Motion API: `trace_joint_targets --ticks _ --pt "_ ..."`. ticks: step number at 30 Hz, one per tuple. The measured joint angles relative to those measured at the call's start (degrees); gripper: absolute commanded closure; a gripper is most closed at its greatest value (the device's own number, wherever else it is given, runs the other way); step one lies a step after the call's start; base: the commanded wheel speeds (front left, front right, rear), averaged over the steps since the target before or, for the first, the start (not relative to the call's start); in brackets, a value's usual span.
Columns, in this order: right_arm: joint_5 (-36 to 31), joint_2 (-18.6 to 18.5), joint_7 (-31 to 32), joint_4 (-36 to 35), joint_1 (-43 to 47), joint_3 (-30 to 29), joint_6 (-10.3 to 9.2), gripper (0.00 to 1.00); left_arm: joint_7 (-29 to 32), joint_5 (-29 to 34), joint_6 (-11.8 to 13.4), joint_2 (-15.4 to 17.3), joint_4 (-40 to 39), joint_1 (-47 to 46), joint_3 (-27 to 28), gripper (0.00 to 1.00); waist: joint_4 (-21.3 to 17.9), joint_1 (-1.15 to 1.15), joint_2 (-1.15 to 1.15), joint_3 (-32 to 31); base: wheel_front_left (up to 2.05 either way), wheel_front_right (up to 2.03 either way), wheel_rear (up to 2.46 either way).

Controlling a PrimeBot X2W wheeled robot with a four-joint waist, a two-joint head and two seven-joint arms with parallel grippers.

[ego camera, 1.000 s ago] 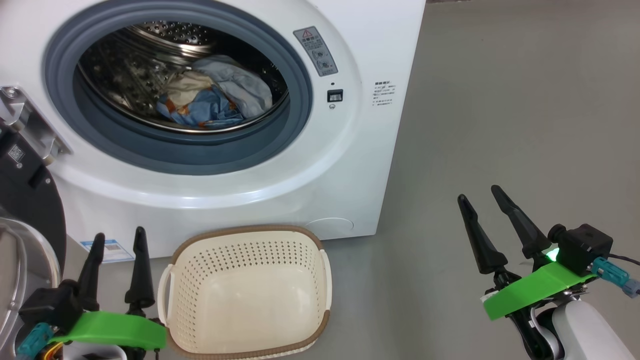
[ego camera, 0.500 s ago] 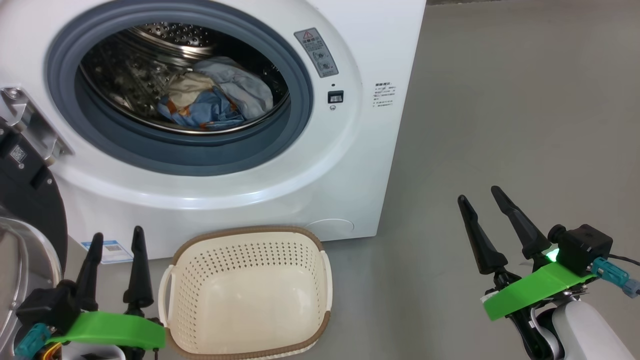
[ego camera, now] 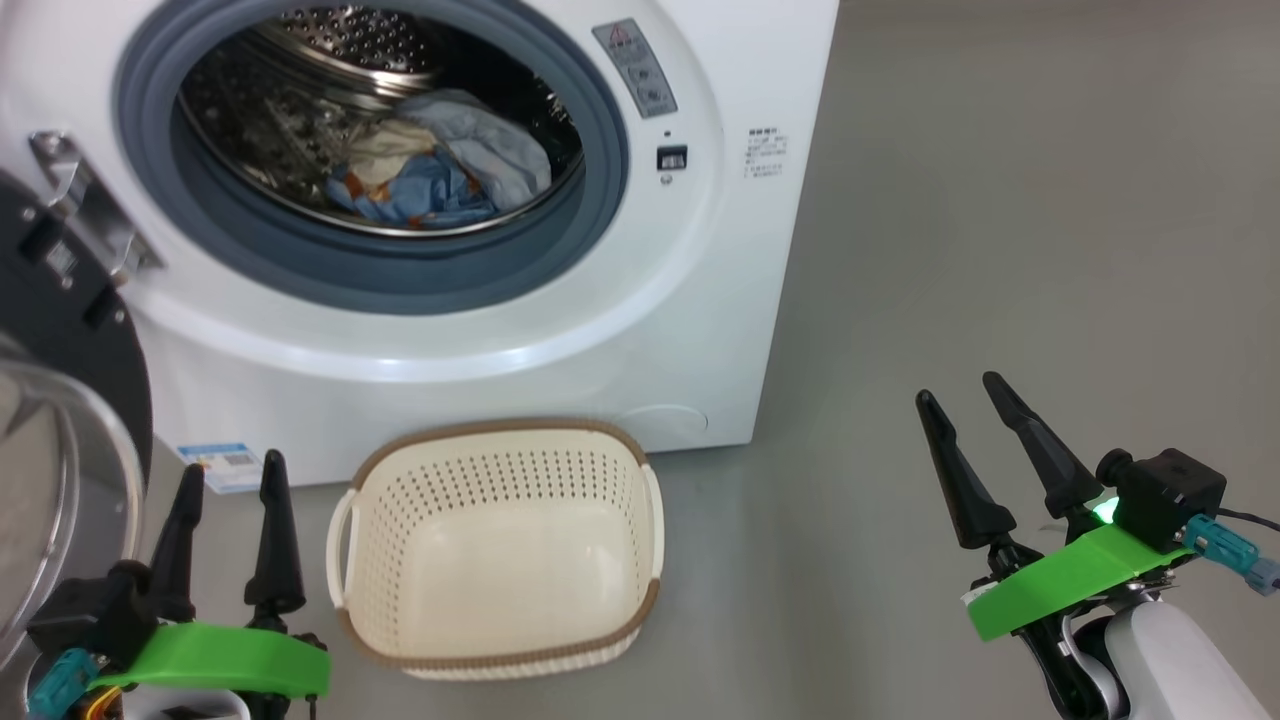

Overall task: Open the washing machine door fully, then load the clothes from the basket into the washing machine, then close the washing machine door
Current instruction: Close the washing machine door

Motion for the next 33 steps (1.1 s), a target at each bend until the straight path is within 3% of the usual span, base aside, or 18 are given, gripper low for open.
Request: trace_joint_targets --ticks 10,33 --pt "0.0 -0.03 0.0 0.09 0.37 0.01 0.0 0.0 0.0 0.96 0.01 -0.02 0.08 1.05 0.25 0.0 0.11 0.0 0.0 -0.1 -1.06 1.06 0.0" --pt "0.0 -0.11 0.0 0.15 0.82 0.1 0.0 0.0 0.0 2.37 -0.08 -0.47 0.15 1.05 0.77 0.0 0.32 0.0 0.0 -0.28 -0.02 0.02 0.0"
